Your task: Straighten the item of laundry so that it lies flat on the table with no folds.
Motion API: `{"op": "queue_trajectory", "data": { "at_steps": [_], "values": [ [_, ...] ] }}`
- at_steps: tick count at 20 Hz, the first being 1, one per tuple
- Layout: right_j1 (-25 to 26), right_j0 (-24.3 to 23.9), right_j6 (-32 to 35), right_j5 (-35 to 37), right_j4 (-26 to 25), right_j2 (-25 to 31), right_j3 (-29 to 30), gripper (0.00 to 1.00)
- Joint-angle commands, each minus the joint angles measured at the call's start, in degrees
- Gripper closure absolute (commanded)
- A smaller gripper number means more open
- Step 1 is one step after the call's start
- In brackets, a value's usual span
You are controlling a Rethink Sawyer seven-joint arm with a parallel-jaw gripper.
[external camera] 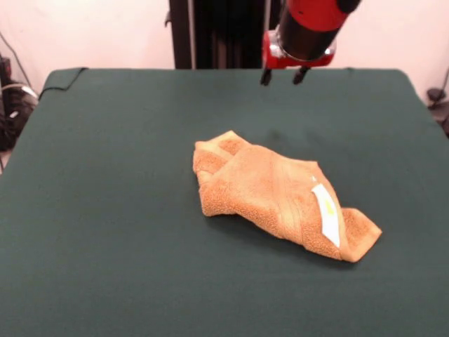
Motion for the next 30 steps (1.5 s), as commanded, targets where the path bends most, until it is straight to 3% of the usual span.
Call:
{"op": "queue_trajectory", "data": {
  "at_steps": [1,2,4,10,19,30],
  "values": [
    [-0.4,-0.5,8.1,-0.2,4.1,6.2,1.4,0.0],
    [0.1,-0.7,8.8,1.6,4.7,6.2,0.6,0.0],
    [2.6,-0.6,10.5,-12.6,4.3,6.8,1.5,0.0],
    [11.1,-1.1,8.6,-20.5,4.2,9.2,-4.7,0.0],
    [14.0,0.1,10.4,-25.8,4.5,7.8,-7.1,0.0],
    [14.0,-0.3,11.0,-23.4,5.9,7.6,-6.6,0.0]
  ]
}}
